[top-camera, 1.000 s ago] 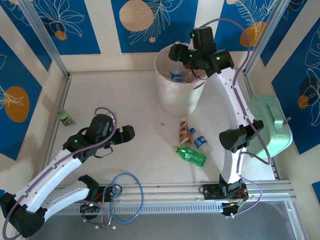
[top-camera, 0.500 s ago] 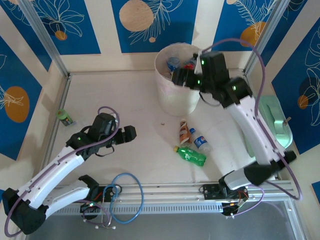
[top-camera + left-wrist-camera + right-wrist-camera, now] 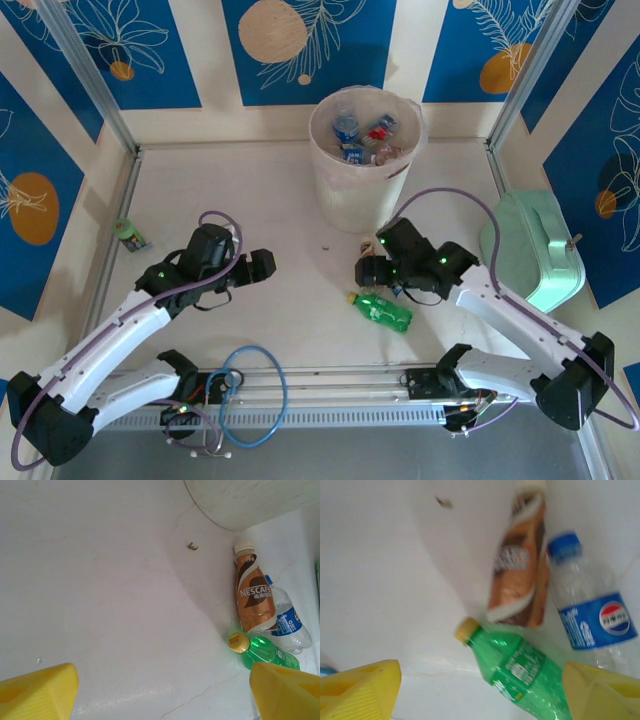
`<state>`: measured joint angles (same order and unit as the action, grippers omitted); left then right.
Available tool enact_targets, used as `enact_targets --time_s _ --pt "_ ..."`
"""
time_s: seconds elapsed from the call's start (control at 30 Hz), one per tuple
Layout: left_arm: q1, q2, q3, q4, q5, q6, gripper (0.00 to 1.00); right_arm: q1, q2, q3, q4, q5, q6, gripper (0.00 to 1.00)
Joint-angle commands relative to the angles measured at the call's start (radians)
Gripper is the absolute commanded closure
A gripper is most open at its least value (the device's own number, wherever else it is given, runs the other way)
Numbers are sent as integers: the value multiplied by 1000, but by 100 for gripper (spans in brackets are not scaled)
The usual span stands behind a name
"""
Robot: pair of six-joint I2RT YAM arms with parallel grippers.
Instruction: Put the plastic bottles in the bin
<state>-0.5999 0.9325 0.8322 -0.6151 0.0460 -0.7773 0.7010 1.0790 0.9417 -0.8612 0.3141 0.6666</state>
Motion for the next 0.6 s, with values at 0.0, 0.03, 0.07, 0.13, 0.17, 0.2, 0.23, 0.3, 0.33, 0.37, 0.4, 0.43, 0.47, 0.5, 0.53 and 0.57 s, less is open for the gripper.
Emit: enact_targets --time_s 0.0,0.03,0.07,0.13,0.17,0.2,0.23,0.3,0.33,0.37,0.4,0.43,0.47,0.5,0.53,0.57 --pt "11 -15 10 18 23 -17 12 -24 0 -41 42 -42 46 16" --pt "11 -20 6 21 26 -21 12 -39 3 -59 55 -63 49 16" --pt "11 -22 4 23 27 -24 12 -54 9 -70 62 -77 51 16" --pt "11 -29 -3 26 29 -31 12 -74 23 -85 67 -79 57 17" --pt "11 -32 -6 28 31 -32 12 -78 29 -86 68 -76 57 17" --pt "11 -36 -10 32 33 -34 12 -81 35 -87 75 -66 58 18" --pt "11 -38 -14 33 35 -36 12 -81 43 -85 83 -60 60 19" --pt "11 -42 -20 36 37 -40 12 -78 66 -85 106 -55 68 21" --pt "11 -44 -23 38 37 -43 12 -72 85 -81 116 -46 76 22" --pt "11 -46 -25 39 37 -45 12 -63 103 -76 122 -37 84 24" --pt "11 -49 -27 41 37 -47 12 -48 126 -70 125 -12 96 26" --pt "11 -51 -28 41 35 -49 12 -33 151 -58 125 11 109 28" --pt "11 -53 -30 41 35 -50 12 -23 174 -48 123 28 119 29" --pt "11 -55 -31 39 35 -50 12 -16 201 -35 119 47 136 30" --pt "11 -57 -33 38 35 -49 12 -11 224 -24 118 62 147 32" --pt "11 -59 -34 38 35 -50 12 -11 246 -14 118 71 153 33"
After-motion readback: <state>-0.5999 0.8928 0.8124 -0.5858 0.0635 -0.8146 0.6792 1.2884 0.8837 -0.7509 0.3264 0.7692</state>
